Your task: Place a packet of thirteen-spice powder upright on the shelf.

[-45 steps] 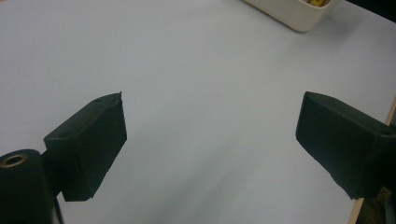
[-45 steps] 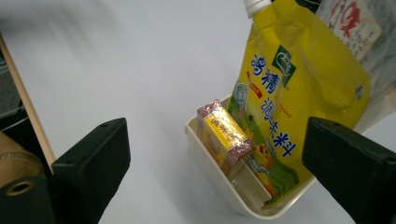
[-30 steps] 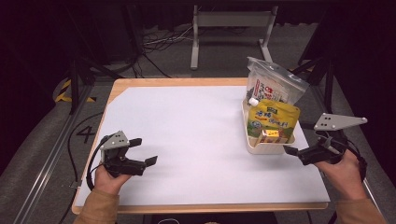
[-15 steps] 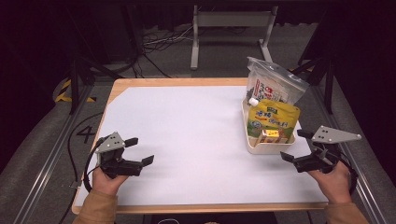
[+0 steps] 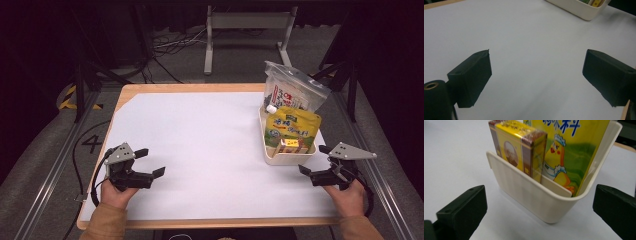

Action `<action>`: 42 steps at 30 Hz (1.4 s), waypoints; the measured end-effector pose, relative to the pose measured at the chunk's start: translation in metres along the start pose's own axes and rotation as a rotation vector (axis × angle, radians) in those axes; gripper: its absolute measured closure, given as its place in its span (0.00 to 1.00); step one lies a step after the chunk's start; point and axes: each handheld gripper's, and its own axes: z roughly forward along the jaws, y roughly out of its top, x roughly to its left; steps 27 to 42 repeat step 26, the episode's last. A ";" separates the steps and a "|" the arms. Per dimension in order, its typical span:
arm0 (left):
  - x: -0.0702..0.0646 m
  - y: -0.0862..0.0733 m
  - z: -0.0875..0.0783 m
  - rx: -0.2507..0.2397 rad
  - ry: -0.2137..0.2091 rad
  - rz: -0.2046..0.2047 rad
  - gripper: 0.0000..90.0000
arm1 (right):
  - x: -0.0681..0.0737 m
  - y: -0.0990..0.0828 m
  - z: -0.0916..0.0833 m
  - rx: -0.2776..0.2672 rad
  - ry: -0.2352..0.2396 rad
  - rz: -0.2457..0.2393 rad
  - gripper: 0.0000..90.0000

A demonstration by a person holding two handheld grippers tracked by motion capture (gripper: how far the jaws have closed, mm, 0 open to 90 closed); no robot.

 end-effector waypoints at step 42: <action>0.005 -0.007 0.010 0.030 0.009 -0.010 0.10 | -0.001 -0.010 0.008 0.018 0.015 -0.010 0.00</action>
